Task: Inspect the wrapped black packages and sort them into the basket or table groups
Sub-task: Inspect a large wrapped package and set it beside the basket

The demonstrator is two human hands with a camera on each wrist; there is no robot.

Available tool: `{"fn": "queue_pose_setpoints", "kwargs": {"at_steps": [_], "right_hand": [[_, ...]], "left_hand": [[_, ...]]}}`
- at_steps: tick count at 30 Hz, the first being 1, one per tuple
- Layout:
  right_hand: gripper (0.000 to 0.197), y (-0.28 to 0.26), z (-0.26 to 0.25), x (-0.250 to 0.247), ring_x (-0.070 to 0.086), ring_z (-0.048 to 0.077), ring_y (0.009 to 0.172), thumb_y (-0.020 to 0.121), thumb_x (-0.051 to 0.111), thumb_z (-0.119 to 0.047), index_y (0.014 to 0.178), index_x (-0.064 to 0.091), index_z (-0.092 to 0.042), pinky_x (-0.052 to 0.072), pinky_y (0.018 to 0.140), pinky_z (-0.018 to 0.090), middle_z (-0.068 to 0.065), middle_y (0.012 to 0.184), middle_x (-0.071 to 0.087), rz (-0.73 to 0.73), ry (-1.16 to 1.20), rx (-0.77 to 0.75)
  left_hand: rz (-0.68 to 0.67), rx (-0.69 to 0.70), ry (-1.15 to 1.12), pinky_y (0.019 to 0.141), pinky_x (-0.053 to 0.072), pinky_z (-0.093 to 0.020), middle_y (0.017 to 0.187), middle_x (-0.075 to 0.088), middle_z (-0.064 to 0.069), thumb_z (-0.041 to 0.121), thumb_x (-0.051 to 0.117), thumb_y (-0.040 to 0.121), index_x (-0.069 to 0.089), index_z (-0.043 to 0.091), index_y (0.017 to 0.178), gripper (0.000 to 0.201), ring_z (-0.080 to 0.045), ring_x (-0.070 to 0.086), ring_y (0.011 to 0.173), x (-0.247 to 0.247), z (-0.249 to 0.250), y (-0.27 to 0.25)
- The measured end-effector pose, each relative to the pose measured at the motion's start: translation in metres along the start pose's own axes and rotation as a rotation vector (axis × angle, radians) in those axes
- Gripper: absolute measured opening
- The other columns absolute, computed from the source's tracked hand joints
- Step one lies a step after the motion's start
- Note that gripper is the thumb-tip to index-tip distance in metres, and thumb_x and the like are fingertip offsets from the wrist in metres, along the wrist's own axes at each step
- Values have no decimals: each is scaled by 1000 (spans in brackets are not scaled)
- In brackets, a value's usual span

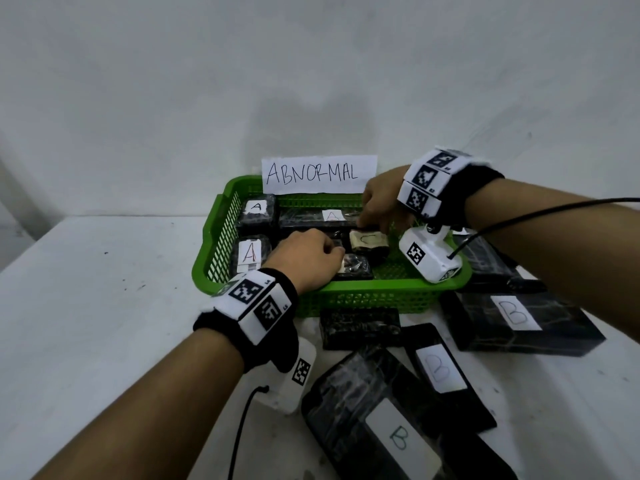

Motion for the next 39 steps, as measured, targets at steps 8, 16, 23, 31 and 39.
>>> {"fn": "queue_pose_setpoints", "kwargs": {"at_steps": [8,16,23,31,39], "right_hand": [[39,-6,2,11,73,36,101,100,61,-34,122,68,-3,56,97,48,26,115,72,-173,289,93],[46,-11,9,8,76,36,90,94,70,-37,124,64,-2,60,88,50,23,111,74,-153,321,90],[34,-44,9,-19,74,26,77,96,66,-40,115,72,-13,58,65,30,11,101,78,-11,306,46],[34,-119,-3,-35,63,11,52,99,58,-46,98,75,-17,42,53,24,-4,80,79,160,251,-113],[42,-203,-19,54,66,5,51,93,62,-56,91,74,-16,52,65,26,-8,74,78,22,-17,-129]], "left_hand": [[-4,10,-24,71,48,-31,82,71,-11,38,46,102,73,10,100,39,-28,67,80,0,0,2],[46,38,-8,70,51,-30,79,70,-7,36,48,102,74,13,98,35,-25,67,76,-4,4,-1],[301,128,-125,84,57,-40,89,74,4,34,53,98,75,23,99,25,-18,68,83,-22,9,-17],[417,245,-256,82,58,-36,88,75,5,29,57,99,76,20,99,21,-11,69,83,-48,31,-68],[-58,73,151,84,54,-35,104,69,1,53,61,92,66,20,106,36,-19,64,96,1,36,-137]]}}
Point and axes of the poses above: each hand's wrist, its own y-axis towards the middle knuckle, its own x-axis out of the palm, z = x × y, the point moved 5 cm from there along y, towards the middle knuckle
